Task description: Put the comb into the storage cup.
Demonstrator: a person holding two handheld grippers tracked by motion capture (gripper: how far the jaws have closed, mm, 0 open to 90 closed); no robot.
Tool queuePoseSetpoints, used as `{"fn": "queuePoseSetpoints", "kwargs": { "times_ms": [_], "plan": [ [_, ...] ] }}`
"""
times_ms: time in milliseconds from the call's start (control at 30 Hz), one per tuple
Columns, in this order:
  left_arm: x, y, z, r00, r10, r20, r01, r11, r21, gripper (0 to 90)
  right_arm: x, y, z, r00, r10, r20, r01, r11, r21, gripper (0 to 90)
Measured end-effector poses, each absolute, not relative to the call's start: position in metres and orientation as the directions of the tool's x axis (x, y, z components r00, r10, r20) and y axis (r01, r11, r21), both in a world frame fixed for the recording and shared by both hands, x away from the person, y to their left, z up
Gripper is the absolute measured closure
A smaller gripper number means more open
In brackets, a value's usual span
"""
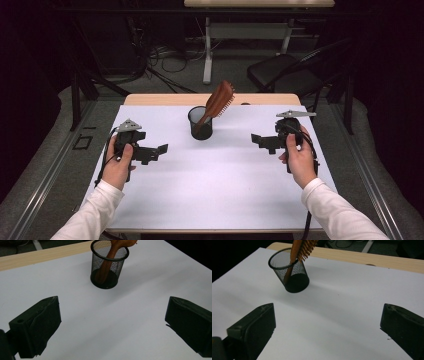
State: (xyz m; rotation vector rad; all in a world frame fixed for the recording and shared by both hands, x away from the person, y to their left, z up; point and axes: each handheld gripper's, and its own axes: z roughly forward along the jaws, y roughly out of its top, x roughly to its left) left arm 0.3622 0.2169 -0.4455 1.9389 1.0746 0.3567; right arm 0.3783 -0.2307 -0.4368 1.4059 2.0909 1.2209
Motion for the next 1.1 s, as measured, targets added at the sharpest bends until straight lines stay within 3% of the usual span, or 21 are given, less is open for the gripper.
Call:
{"fn": "queuePoseSetpoints", "kwargs": {
  "times_ms": [333,1100],
  "plan": [
    [0.351,0.227,-0.451,0.579,0.809,-0.101,0.527,-0.276,0.804,0.4,0.362,-0.249,-0.454,-0.433,0.887,0.163,0.583,0.137,0.801,0.0],
    [0.337,0.236,-0.480,0.555,0.823,-0.121,0.527,-0.235,0.817,0.4,0.323,-0.289,-0.507,-0.374,0.912,0.168,0.620,0.111,0.777,0.0]
  ]
}}
